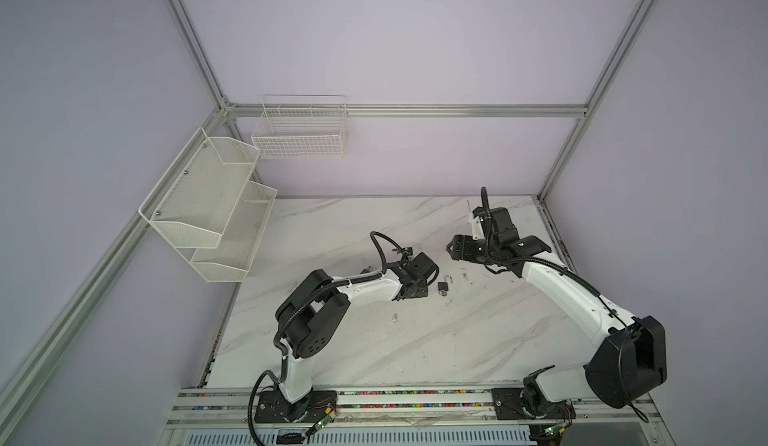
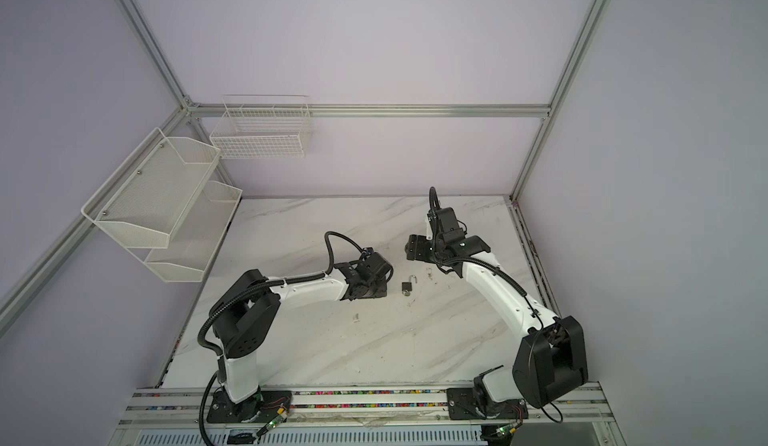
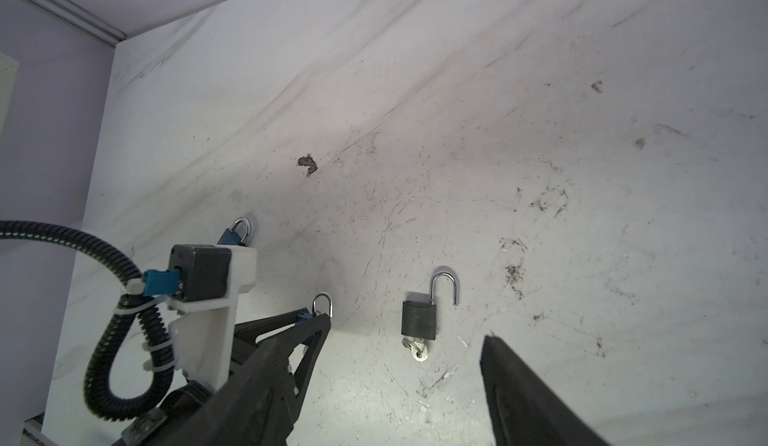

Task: Unlock with the key
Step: 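Lower the teal padlock onto the table with the left gripper while the right withdraws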

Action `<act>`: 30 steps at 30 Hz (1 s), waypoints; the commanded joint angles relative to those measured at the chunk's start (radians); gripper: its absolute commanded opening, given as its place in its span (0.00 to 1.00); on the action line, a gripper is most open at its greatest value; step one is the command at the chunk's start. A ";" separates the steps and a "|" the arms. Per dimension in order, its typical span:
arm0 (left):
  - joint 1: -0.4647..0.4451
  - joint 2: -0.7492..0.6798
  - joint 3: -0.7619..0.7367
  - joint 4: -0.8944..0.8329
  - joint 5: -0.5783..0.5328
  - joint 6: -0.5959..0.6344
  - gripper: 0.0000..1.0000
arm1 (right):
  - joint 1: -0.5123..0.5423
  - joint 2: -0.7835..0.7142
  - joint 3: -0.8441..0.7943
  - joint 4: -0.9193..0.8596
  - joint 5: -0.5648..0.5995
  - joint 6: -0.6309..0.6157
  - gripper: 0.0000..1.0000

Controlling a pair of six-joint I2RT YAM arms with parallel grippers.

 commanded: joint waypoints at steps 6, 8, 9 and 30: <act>-0.009 0.056 0.139 -0.141 -0.015 -0.083 0.00 | -0.021 -0.033 -0.034 0.083 -0.018 0.014 0.78; -0.009 0.067 0.139 -0.147 0.004 -0.090 0.00 | -0.022 -0.033 -0.040 0.092 -0.027 0.014 0.78; -0.009 0.072 0.140 -0.154 0.011 -0.097 0.00 | -0.023 -0.057 -0.045 0.097 -0.034 0.014 0.78; -0.007 0.060 0.155 -0.191 0.028 -0.220 0.45 | -0.026 -0.094 -0.082 0.157 -0.125 0.041 0.78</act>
